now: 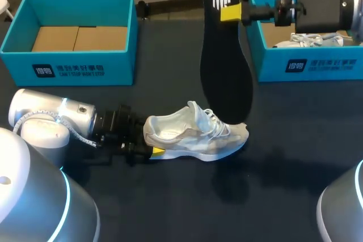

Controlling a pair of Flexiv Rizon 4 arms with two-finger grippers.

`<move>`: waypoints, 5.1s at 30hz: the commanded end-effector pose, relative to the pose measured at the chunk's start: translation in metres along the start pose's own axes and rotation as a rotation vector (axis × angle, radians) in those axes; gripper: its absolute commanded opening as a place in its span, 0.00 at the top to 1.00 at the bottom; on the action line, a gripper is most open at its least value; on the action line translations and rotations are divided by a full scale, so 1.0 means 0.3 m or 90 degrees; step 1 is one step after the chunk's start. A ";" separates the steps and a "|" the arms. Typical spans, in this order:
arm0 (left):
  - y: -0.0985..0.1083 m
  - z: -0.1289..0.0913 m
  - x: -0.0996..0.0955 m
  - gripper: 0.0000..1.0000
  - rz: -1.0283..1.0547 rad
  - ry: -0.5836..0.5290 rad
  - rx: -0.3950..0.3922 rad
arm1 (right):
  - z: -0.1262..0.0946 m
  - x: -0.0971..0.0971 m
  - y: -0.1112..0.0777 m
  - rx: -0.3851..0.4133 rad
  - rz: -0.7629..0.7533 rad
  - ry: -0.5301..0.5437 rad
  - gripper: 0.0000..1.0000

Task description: Take the shoe out of the shoebox, open the shoe tongue, remove and reinsert the insole, then place the shoe into the shoebox

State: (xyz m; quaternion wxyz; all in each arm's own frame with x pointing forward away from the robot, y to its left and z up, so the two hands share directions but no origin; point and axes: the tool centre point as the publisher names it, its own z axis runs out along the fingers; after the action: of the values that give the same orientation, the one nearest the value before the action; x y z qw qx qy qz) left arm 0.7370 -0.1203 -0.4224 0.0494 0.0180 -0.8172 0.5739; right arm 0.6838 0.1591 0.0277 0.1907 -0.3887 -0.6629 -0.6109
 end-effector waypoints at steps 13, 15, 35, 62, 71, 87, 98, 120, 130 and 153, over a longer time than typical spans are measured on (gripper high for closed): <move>0.003 0.003 0.000 1.00 0.000 0.000 -0.001 | -0.026 0.012 -0.019 0.003 0.001 0.010 1.00; 0.003 0.003 0.000 1.00 0.000 0.000 -0.001 | -0.026 0.012 -0.019 0.003 0.001 0.010 1.00; 0.003 0.003 0.000 0.57 0.000 0.000 -0.001 | -0.026 0.012 -0.019 0.003 0.001 0.010 1.00; -0.014 -0.036 0.029 0.00 0.003 0.024 -0.091 | -0.026 0.012 -0.019 0.003 0.001 0.010 1.00; -0.052 -0.074 0.033 0.00 -0.031 0.010 -0.196 | -0.026 0.012 -0.019 0.003 0.001 0.010 1.00; -0.058 -0.080 0.033 0.00 -0.037 0.003 -0.214 | -0.026 0.012 -0.019 0.003 0.001 0.010 1.00; -0.098 -0.085 0.028 0.00 -0.023 -0.023 -0.419 | -0.026 0.012 -0.019 0.003 0.001 0.010 1.00; -0.116 -0.099 0.009 0.00 -0.042 -0.049 -0.579 | -0.026 0.012 -0.019 0.003 0.001 0.010 1.00; -0.116 -0.099 0.009 0.00 -0.042 -0.049 -0.579 | -0.026 0.012 -0.019 0.003 0.001 0.010 1.00; -0.241 -0.204 0.021 0.00 0.003 -0.122 -0.696 | -0.026 0.012 -0.019 0.003 0.001 0.010 1.00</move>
State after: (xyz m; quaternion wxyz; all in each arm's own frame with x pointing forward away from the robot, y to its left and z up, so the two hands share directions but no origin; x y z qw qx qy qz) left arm 0.7431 -0.0888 -0.3438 -0.0194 0.0382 -0.9966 0.0708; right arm 0.6728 0.1499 0.0275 0.1971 -0.3834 -0.6618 -0.6133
